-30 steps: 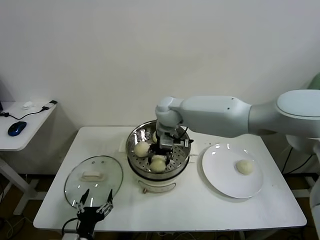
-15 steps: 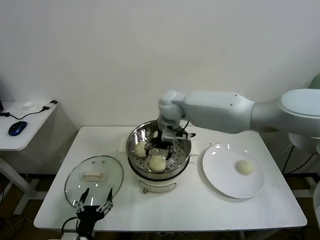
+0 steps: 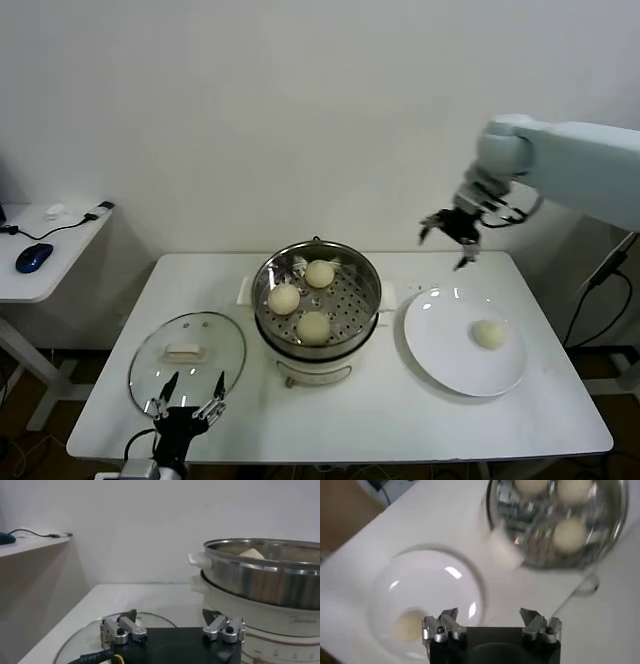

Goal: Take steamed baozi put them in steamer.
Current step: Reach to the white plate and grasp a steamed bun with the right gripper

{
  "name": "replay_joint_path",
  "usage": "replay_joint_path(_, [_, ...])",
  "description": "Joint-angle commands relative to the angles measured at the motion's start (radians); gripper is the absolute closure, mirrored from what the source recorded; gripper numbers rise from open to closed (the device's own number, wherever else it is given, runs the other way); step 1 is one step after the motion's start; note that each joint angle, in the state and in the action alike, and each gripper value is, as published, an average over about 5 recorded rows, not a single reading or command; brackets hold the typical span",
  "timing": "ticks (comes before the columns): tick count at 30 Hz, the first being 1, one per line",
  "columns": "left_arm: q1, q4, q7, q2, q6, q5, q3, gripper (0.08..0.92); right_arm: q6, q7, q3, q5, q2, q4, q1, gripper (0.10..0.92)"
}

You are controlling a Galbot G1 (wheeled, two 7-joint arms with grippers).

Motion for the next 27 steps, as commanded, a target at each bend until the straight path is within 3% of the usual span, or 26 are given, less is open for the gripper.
replay_joint_path(1, [-0.002, 0.0, 0.0, 0.001, 0.0, -0.001, 0.001, 0.177, -0.33, 0.042, 0.045, 0.005, -0.29, -0.017, -0.214, 0.203])
replay_joint_path(11, [0.013, -0.004, 0.002, 0.001, 0.003, -0.001, -0.01, 0.177, -0.38, 0.106, 0.416, -0.162, -0.196, -0.166, -0.627, 0.203])
replay_joint_path(27, [0.034, -0.012, 0.002, -0.004, 0.002, 0.008, -0.015, 0.177, -0.376, 0.128, 0.594, -0.224, -0.047, -0.36, -0.772, 0.203])
